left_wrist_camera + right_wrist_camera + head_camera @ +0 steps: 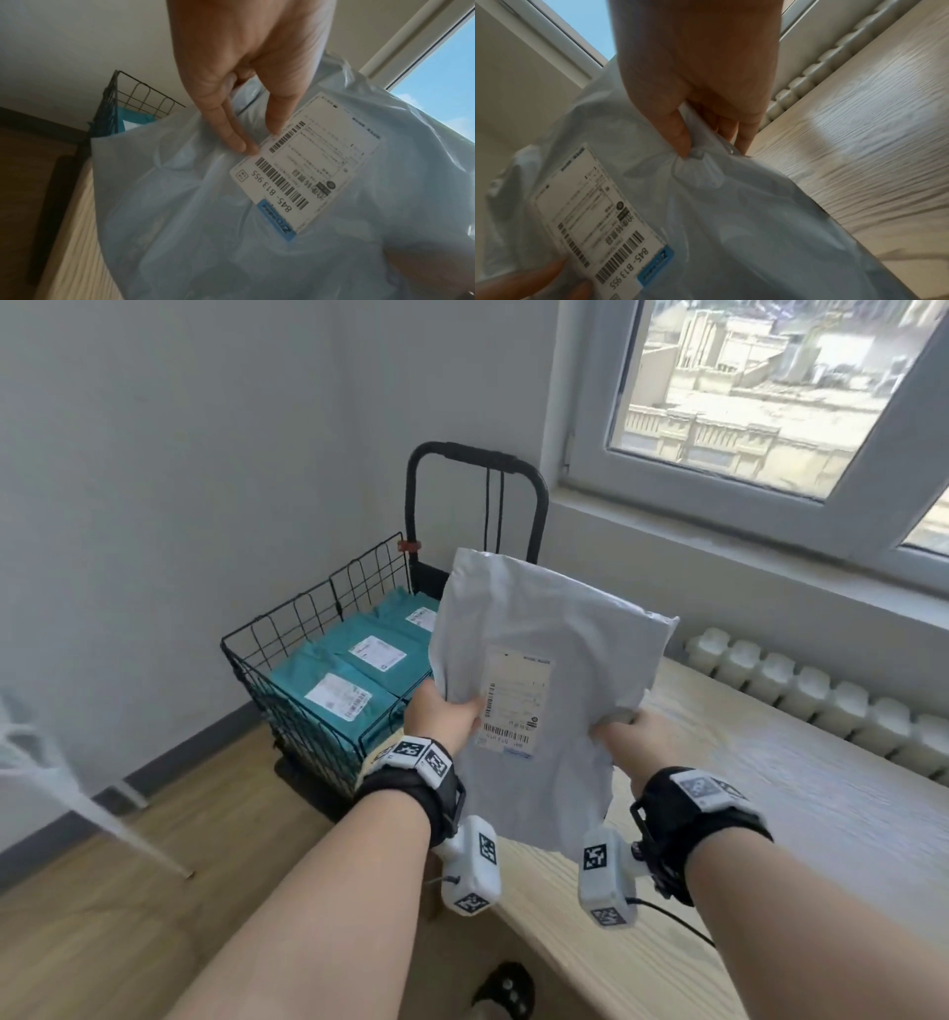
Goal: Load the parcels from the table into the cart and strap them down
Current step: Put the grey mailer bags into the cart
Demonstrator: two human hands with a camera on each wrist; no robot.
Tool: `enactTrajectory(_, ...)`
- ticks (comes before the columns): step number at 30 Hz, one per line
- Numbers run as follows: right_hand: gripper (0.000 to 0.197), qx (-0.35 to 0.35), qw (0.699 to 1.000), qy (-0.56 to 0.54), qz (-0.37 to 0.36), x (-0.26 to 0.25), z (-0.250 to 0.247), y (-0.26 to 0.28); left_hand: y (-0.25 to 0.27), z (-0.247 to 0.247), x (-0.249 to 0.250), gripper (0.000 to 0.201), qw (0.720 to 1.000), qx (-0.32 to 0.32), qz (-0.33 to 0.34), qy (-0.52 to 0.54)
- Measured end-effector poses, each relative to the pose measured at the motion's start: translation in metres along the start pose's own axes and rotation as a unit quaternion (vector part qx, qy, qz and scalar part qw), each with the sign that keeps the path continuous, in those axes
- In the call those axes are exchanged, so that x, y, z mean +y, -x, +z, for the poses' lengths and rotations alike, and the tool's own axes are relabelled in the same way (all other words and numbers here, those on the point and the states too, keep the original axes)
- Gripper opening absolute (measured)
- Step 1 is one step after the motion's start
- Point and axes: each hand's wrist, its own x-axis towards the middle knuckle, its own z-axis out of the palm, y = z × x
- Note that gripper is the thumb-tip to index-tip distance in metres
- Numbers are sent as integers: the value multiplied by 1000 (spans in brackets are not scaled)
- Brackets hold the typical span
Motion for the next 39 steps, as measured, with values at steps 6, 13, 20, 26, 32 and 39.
enactTrajectory(6, 18, -27, 1000, -13, -8, -31, 51, -45, -66, -21, 15, 36, 998, 32, 3, -61)
enactTrajectory(13, 23, -64, 998, -13, 21, -58, 107, -110, -154, -32, 39, 26, 979, 46, 7, -200)
enactTrajectory(20, 35, -124, 989, -48, 62, -85, 136, -155, -220, -34, 55, 34, 949, 56, -2, -310)
enactTrajectory(26, 29, -156, 982, -44, 98, -109, 165, -173, -258, -46, 65, 39, 945, 64, -11, -321)
enactTrajectory(32, 26, -161, 976, -48, 137, -129, 224, -192, -317, -71, 57, 48, 942, 58, -11, -329)
enactTrajectory(39, 19, -130, 974, -62, 174, -136, 309, -217, -411, -109, 38, 58, 940, 5, -30, -339)
